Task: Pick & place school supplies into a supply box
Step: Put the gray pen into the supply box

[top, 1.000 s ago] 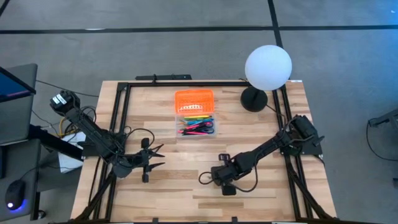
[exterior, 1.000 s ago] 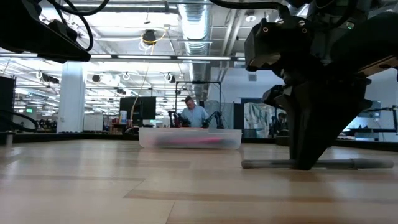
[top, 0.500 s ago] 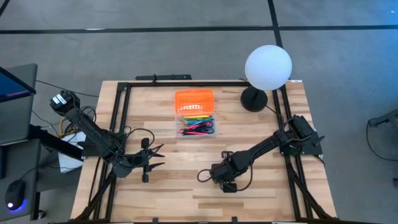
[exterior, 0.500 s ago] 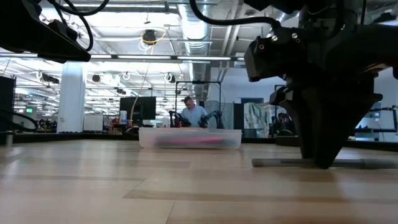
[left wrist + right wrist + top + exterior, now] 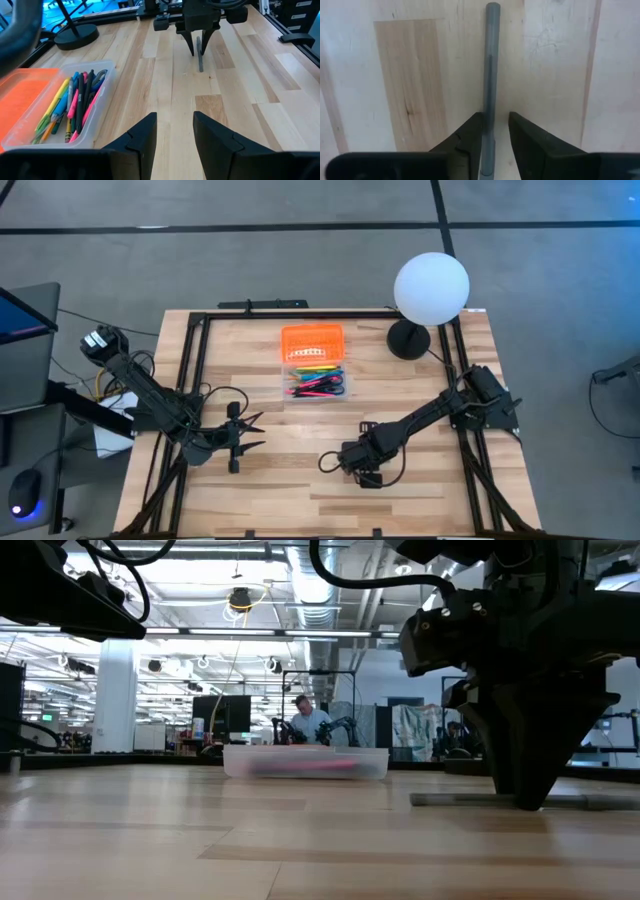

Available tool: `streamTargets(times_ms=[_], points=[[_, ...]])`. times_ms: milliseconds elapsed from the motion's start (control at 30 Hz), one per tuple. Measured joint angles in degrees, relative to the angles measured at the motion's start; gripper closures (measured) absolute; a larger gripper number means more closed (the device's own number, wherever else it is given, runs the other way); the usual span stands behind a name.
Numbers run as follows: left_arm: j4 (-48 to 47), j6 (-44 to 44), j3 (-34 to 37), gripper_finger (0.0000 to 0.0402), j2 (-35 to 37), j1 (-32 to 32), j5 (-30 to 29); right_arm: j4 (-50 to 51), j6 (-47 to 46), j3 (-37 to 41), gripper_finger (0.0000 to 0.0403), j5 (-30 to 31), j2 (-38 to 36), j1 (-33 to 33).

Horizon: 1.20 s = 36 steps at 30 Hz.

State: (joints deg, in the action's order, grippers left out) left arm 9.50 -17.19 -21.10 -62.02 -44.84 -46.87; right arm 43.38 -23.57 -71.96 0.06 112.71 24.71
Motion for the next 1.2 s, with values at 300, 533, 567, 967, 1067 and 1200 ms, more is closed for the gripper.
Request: streamTargets(times_ms=[300,533,567,967,1067,1200], points=[[0.00,-0.35,0.00,0.0279,0.00,0.00,-0.02,0.28,1.54,-0.13,0.0377,0.28,0.66,-0.11],[0.00,-0.43,0.00,0.0279,0.00,0.00,-0.02,0.05,7.08,-0.06,0.0398,0.84,0.76,-0.08],[0.00,-0.44,0.00,0.0279,0.00,-0.01,-0.02,0.03,7.42,-0.04,0.0397,1.28,0.79,-0.06],[-0.17,-0.44,0.00,0.0279,0.00,-0.01,-0.02,0.08,12.08,-0.21,0.0400,2.74,0.87,0.03],[-0.17,-0.41,0.00,0.0279,0.00,-0.02,-0.02,2.16,13.61,-2.05,0.0400,3.55,1.20,0.02],[-0.17,-0.37,0.00,0.0279,0.00,-0.02,-0.02,5.48,16.83,-5.96,0.0401,8.23,1.45,-0.31]])
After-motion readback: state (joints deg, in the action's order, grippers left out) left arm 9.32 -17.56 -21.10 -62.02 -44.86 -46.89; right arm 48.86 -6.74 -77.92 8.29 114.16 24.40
